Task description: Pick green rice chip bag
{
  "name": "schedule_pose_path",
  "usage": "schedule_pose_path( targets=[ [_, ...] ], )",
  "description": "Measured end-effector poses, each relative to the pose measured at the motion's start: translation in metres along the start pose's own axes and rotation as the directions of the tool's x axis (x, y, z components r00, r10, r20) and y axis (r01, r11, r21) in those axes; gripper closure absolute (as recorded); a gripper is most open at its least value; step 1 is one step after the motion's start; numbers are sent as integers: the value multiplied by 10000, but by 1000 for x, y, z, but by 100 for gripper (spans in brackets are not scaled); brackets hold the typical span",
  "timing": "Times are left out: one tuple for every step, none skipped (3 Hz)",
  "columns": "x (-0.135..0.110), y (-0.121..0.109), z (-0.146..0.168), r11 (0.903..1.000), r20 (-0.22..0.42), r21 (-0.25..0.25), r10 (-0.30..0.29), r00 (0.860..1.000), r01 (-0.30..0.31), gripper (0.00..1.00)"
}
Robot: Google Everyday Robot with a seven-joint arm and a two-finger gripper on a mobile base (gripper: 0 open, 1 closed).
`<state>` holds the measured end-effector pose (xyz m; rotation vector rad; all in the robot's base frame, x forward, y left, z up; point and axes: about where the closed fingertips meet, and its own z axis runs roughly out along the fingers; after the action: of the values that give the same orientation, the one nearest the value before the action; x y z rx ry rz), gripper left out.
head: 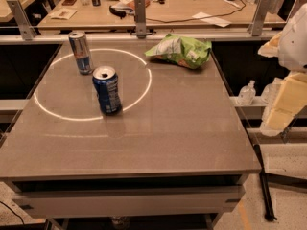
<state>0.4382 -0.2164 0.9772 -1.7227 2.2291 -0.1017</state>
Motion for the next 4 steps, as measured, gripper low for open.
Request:
schedule_pose_path(
  targets=[
    [0, 0, 0, 10000, 1, 2, 0, 10000, 0, 0],
    [3, -13, 0, 9967, 891, 229, 759, 9931, -782, 0],
    [8, -29, 14, 9806, 1954, 496, 1766, 9647, -1895, 0],
    [6, -53, 37, 9667, 2500, 815, 2156, 9439, -2424, 0]
  ],
)
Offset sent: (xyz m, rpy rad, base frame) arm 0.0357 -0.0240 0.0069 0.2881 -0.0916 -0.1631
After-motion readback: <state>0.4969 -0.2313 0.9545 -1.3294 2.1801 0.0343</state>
